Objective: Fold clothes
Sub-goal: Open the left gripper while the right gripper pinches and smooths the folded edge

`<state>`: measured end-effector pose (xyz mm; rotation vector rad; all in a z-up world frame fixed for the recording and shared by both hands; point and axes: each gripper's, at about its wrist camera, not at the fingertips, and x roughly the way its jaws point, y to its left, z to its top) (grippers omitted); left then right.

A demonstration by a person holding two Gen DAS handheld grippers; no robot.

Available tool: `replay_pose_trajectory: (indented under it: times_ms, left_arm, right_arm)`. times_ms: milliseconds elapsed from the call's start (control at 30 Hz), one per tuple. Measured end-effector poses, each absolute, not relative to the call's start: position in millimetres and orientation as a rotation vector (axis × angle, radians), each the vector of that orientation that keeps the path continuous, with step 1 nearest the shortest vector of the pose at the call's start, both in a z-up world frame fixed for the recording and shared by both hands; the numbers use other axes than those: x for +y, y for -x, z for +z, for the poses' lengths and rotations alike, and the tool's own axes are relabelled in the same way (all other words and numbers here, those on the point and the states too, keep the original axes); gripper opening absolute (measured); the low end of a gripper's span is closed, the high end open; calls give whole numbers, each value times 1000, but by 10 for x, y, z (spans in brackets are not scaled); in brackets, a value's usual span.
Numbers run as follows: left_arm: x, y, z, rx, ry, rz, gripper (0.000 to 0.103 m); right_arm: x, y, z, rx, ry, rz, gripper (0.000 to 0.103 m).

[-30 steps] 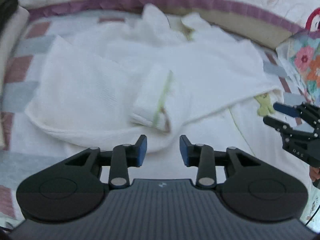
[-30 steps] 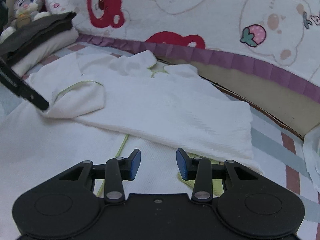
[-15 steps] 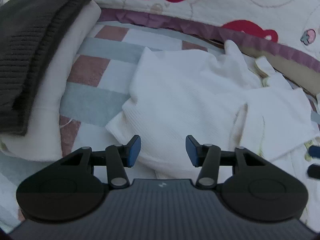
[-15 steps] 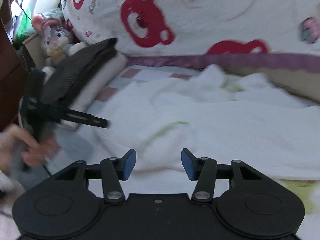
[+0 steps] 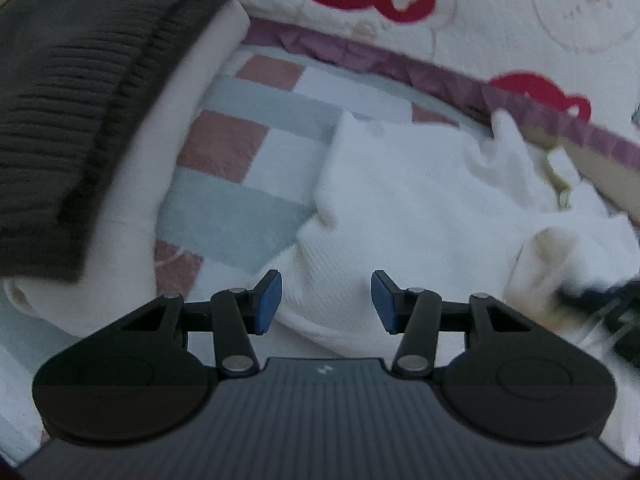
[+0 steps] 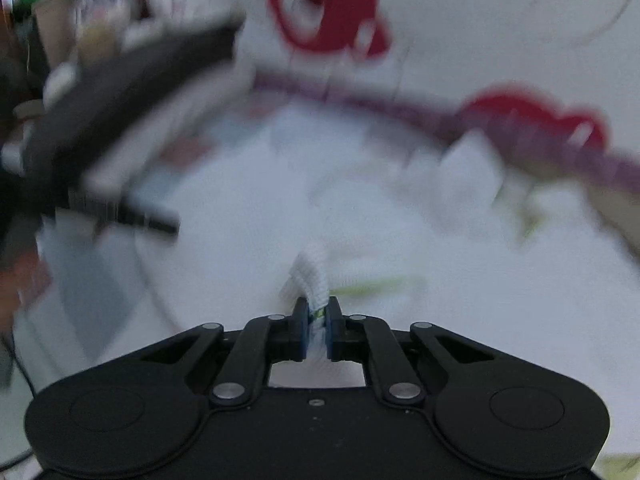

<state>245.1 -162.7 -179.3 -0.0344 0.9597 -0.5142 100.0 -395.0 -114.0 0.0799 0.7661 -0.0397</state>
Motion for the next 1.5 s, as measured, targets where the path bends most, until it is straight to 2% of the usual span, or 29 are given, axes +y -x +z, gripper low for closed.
replay_pose_trajectory:
  times_ms: [133, 233, 267, 367, 467, 600, 767, 1000, 1100, 1167, 1233, 1500]
  left_arm:
    - [-1431, -2491, -1680, 947, 202, -526, 49]
    - [-1450, -2457, -1678, 953, 194, -543, 49]
    - [-1491, -2441, -1690, 959, 170, -550, 49]
    - [-1676, -2385, -1759, 983, 85, -589, 49]
    - [-1883, -2281, -1817, 984, -44, -623, 50]
    - [-2123, -2114, -1894, 972, -248, -658, 56]
    - [-2316, -1878, -1928, 904, -500, -654, 58]
    - [-2451, -1823, -1959, 786, -583, -586, 57]
    - [-2434, -1879, -1971, 768, -562, -530, 43]
    - [-2422, -1917, -1978, 767, -551, -517, 40]
    - [-2412, -1947, -1981, 794, -517, -533, 29]
    - [-2442, -1898, -1993, 775, -534, -549, 22]
  right_arm:
    - [-4343, -603, -475, 486, -128, -156, 9]
    - [-4657, -332, -466, 469, -156, -273, 14]
    - [-4762, -260, -531, 495, -165, -317, 18]
    - [-5145, -136, -973, 642, -278, -418, 47]
    - [-5508, -26, -1377, 728, -485, -489, 47]
    - [-5806, 251, -1607, 668, -813, -520, 47]
    - [-5883, 370, -1605, 645, -875, -510, 47]
    - [-5891, 354, -1734, 621, -1083, -431, 47]
    - [-5875, 292, -1771, 601, -1141, -394, 48]
    - [-5858, 203, -1761, 622, -1160, -378, 48]
    - [-5828, 112, -1751, 647, -1167, -380, 48]
    - [-5847, 63, -1880, 665, -1208, -452, 48]
